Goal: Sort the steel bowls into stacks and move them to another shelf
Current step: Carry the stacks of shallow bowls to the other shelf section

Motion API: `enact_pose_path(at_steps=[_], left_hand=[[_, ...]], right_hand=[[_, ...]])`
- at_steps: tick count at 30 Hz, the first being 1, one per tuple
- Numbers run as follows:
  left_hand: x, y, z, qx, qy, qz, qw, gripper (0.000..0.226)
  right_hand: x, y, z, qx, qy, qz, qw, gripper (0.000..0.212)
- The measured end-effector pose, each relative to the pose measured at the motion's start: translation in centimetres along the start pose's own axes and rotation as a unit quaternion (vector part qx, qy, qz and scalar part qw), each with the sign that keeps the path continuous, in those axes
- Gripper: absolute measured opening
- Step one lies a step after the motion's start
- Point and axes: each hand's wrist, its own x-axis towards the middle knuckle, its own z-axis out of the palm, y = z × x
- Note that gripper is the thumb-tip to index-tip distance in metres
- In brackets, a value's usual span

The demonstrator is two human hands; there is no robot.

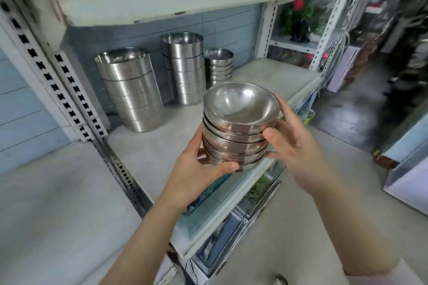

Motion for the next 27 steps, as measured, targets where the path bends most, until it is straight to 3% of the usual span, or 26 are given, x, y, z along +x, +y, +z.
enact_pose_path(at_steps=[12, 19, 27], left_hand=[[16.1, 0.0, 15.5, -0.031, 0.078, -0.025, 0.996, 0.089], [23.4, -1.2, 17.7, -0.036, 0.131, -0.05, 0.99, 0.087], [32.2, -4.2, 18.3, -0.041, 0.132, -0.061, 0.989, 0.086]], right_hand=[[14.6, 6.1, -18.0, -0.013, -0.072, 0.01, 0.997, 0.079], [23.2, 9.5, -21.2, 0.001, -0.129, 0.024, 0.991, 0.076], [32.2, 14.4, -22.5, 0.026, -0.165, 0.015, 0.986, 0.068]])
